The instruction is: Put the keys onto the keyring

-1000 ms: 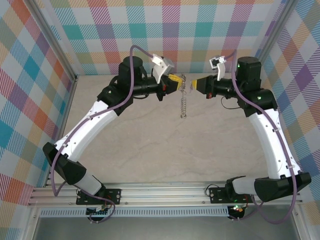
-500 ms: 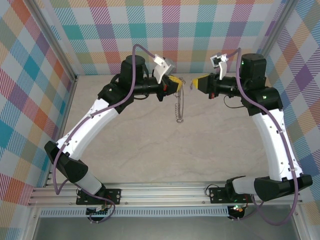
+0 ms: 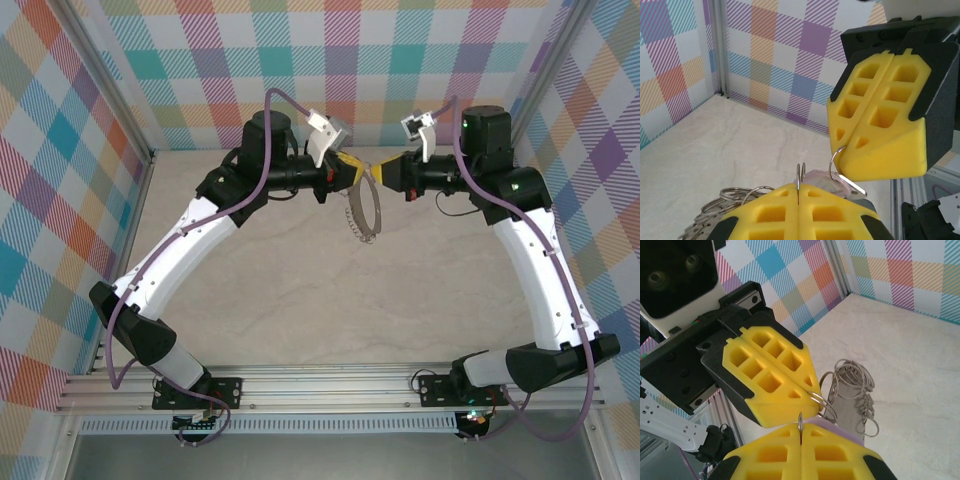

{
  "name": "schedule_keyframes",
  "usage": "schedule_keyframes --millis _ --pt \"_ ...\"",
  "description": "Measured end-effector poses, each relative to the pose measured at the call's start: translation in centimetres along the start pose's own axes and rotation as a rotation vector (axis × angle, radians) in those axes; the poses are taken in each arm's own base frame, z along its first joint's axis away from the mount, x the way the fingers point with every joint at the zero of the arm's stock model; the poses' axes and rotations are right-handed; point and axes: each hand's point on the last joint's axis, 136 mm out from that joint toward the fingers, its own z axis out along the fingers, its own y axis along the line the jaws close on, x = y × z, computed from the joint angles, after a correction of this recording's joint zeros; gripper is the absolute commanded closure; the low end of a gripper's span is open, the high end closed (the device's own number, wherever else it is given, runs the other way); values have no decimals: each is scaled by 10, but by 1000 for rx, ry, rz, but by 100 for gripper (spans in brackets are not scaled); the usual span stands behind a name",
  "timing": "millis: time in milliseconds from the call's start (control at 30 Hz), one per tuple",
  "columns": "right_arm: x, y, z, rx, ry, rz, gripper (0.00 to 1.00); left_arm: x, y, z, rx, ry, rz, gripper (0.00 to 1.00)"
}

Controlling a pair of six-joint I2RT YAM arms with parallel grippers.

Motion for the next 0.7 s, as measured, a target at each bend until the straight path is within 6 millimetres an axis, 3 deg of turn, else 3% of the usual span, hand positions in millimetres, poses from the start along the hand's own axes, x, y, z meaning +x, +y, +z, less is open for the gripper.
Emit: schedule_keyframes --millis 333,700 --pt "-4 4 7 2 4 -20 100 2 -1 0 3 6 -3 100" --pt "-2 -4 10 46 13 -26 100 2 -2 0 3 10 -5 100"
